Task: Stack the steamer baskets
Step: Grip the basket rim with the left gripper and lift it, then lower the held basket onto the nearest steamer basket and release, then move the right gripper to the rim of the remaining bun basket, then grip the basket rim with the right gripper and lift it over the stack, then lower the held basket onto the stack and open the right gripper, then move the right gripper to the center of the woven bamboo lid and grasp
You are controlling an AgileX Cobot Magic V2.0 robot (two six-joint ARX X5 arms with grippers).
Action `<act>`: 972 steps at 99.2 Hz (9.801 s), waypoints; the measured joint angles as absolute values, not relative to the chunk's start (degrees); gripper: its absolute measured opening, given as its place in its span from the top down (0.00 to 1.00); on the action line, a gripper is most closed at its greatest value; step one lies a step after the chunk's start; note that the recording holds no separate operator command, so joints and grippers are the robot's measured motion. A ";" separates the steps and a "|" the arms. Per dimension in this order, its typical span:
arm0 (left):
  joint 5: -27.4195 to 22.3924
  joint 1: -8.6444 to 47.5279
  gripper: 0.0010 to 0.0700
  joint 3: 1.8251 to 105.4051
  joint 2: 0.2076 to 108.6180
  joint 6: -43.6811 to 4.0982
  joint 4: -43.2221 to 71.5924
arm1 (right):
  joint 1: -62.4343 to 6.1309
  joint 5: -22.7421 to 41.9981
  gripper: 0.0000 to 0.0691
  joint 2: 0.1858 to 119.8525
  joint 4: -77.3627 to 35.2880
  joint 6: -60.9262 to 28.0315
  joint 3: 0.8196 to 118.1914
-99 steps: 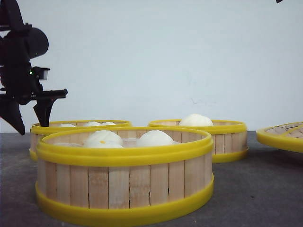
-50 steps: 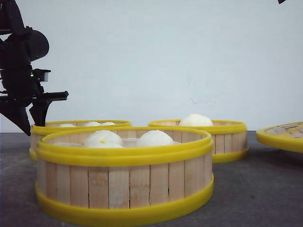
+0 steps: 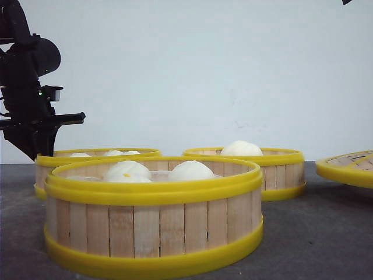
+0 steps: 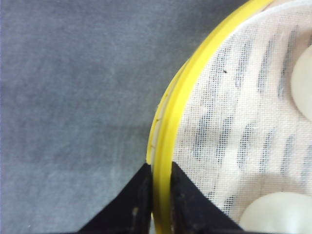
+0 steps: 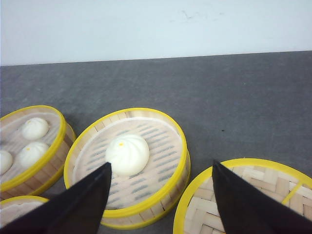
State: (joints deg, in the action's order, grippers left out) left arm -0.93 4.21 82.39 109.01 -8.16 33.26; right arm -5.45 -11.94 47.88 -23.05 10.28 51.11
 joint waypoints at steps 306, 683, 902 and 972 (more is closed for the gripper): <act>-9.48 25.58 0.61 69.36 80.97 -4.71 38.46 | -5.45 -11.99 0.38 47.90 -21.58 9.41 51.11; -7.44 24.88 0.62 49.54 13.80 -10.11 50.81 | -34.20 -10.07 0.95 84.40 -48.66 1.83 86.54; -8.97 24.88 0.62 49.54 13.80 -8.62 47.97 | -29.52 11.62 0.39 62.63 -48.45 2.00 84.40; -8.97 24.88 0.62 49.54 13.80 -8.38 47.40 | -4.73 3.38 0.39 68.55 -47.33 6.63 67.13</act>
State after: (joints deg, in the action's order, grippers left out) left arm -8.97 24.88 49.54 13.80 -8.38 47.40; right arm -4.73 3.38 68.55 -47.33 6.63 67.13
